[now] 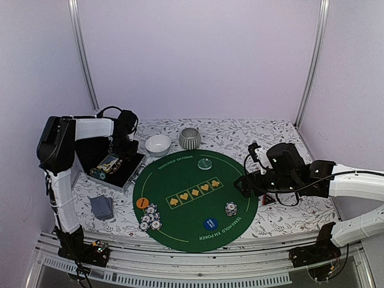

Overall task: Distribute texas hold em gaming equipment
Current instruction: Pick up the pile of poker chips from the chip case.

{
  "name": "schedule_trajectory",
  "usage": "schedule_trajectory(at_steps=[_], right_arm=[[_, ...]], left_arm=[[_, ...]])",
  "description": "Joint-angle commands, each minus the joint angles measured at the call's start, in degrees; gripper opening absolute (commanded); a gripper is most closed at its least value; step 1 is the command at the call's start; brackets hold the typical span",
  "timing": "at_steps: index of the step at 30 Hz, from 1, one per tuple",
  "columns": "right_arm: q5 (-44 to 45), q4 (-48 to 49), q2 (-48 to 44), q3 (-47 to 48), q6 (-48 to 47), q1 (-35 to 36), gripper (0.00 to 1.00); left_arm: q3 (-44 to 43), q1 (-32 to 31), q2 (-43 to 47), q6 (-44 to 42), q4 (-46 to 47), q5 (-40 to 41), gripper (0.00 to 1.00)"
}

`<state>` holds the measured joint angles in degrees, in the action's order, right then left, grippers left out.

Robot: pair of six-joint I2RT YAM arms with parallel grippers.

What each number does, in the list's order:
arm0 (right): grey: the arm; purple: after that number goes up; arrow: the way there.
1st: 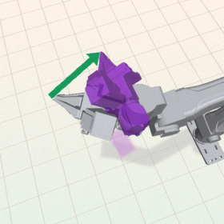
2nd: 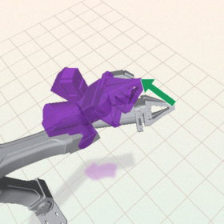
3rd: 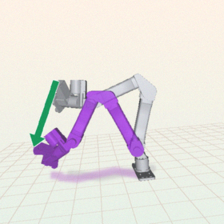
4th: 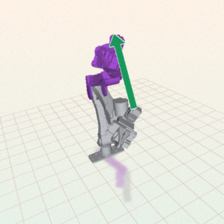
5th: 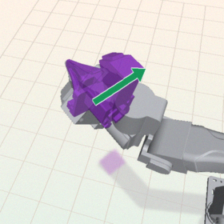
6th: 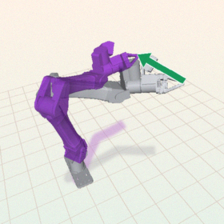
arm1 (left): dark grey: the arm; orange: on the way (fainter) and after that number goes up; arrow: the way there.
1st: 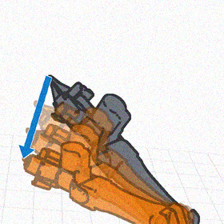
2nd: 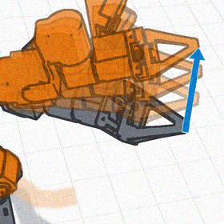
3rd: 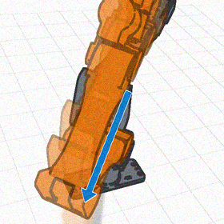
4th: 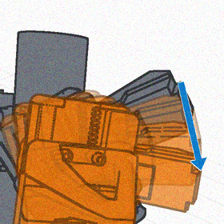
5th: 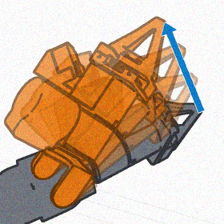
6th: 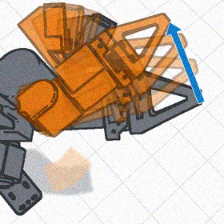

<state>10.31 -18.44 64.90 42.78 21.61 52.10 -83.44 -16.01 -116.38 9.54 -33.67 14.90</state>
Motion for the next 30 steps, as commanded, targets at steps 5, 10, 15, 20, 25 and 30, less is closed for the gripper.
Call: schedule_trajectory(at_steps=[5,10,15,20,25,30], right_arm=[[-0.7,-0.1,-0.1,0.8,-0.3,-0.2,0.99],[-1.0,0.0,0.5,1.0,-0.3,-0.2,0.99],[-1.7,0.0,1.0,1.2,-0.4,-0.2,0.99],[-2.4,0.0,1.0,1.4,-0.3,-0.2,0.99],[-3.1,0.0,1.2,1.4,-0.3,-0.2,0.99],[-3.7,0.0,2.0,1.8,-0.4,-0.2,0.99]], left_arm=[[0.0,-0.2,-0.8,-0.2,-1.2,2.4,0.4],[-0.1,-0.7,0.7,-0.6,-1.2,2.8,0.41],[-0.2,-0.7,1.4,-0.9,-1.2,4.0,0.42],[-0.3,-0.7,1.7,-1.0,-1.2,4.5,0.42],[-0.2,-0.7,1.8,-1.3,-1.2,5.2,0.43],[-0.2,-0.7,1.4,-1.4,-1.1,6.0,0.45]])
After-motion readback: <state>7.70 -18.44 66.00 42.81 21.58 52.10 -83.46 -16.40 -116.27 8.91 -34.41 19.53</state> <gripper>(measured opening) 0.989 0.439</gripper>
